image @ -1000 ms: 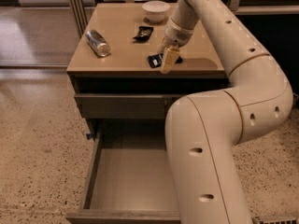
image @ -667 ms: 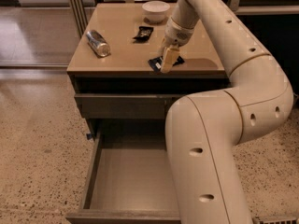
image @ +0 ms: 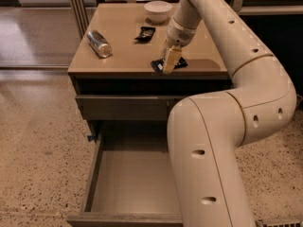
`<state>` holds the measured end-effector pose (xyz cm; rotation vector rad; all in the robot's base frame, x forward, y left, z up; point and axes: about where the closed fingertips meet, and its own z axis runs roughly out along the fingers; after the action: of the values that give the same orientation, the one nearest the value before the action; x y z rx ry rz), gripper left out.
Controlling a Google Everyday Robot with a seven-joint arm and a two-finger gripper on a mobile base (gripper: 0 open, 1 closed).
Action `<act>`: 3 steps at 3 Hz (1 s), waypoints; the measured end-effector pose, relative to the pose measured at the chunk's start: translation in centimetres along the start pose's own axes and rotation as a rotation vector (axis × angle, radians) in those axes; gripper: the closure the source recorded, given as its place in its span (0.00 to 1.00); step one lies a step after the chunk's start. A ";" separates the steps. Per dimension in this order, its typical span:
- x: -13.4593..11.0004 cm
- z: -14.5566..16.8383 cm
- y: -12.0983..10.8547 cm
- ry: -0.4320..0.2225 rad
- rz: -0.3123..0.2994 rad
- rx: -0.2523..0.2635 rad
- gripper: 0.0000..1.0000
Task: Place rxbar blueberry into middle drawer
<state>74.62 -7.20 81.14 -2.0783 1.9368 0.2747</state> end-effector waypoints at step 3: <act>-2.6 -3.0 -2.0 -0.029 -0.012 0.114 1.00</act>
Offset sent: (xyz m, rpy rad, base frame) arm -0.0451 0.0049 0.0927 -0.0108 -0.1601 -0.0193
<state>76.22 -5.64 84.97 -2.0018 1.8769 0.1854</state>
